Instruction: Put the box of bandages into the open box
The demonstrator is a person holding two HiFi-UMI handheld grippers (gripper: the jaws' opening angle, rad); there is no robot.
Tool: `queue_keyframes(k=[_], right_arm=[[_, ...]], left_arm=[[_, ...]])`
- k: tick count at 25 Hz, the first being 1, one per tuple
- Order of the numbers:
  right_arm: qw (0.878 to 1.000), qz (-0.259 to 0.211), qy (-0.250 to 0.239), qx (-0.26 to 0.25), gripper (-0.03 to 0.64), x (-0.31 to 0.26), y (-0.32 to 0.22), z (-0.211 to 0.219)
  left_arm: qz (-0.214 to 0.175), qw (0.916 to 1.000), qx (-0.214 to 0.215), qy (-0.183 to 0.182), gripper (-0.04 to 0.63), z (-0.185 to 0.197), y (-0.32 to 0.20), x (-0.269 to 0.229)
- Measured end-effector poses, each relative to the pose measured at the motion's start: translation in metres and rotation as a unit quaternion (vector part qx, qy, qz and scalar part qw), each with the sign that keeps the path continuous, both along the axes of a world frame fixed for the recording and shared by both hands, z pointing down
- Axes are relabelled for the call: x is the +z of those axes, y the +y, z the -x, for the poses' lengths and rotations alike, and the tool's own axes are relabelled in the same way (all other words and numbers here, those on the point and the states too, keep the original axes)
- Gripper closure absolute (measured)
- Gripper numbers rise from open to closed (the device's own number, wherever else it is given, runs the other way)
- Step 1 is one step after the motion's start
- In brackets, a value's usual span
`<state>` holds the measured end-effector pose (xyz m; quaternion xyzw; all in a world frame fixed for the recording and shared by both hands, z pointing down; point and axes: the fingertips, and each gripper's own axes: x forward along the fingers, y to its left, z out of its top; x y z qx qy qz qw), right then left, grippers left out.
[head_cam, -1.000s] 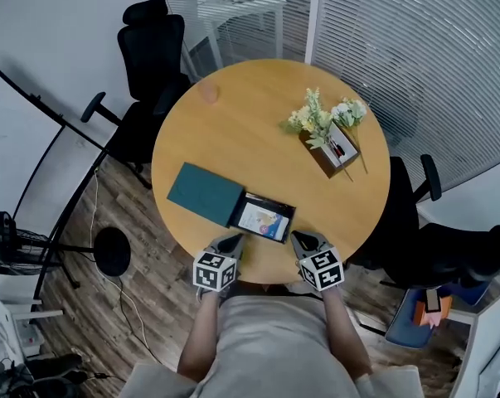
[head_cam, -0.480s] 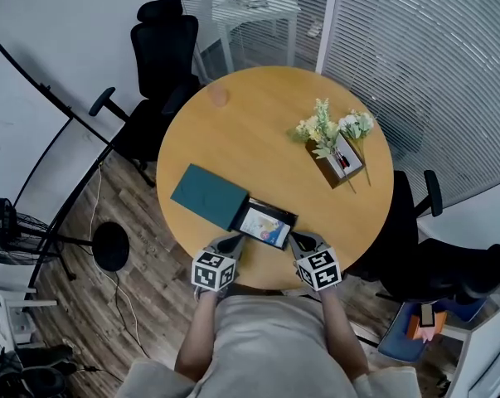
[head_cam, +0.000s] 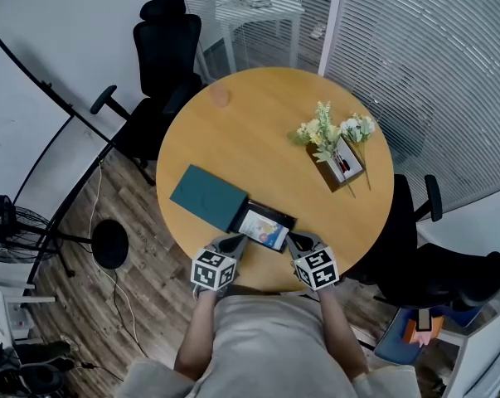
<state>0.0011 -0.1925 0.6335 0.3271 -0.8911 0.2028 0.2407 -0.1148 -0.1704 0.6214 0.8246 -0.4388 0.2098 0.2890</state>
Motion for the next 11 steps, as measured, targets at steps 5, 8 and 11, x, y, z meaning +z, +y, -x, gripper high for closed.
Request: queue_keyframes(k=[5,8,11], right_arm=[[1.000,-0.002,0.003,-0.004,0.618,0.0007,-0.0035,-0.0021],[1.000,-0.006,-0.001,0.002,0.619,-0.0007,-0.0063,-0.0052],[1.000,-0.007,-0.003,0.007,0.619,-0.0015,-0.0087,-0.0096]], left_arm=[[0.001,1.0000,0.003,-0.003,0.584,-0.0028,-0.0034,0.0015],[0.010,0.9999,0.007,-0.011,0.584,-0.0054,-0.0025,0.0068],[0.013,0.9998,0.010,-0.014,0.584,-0.0092,-0.0019,0.0090]])
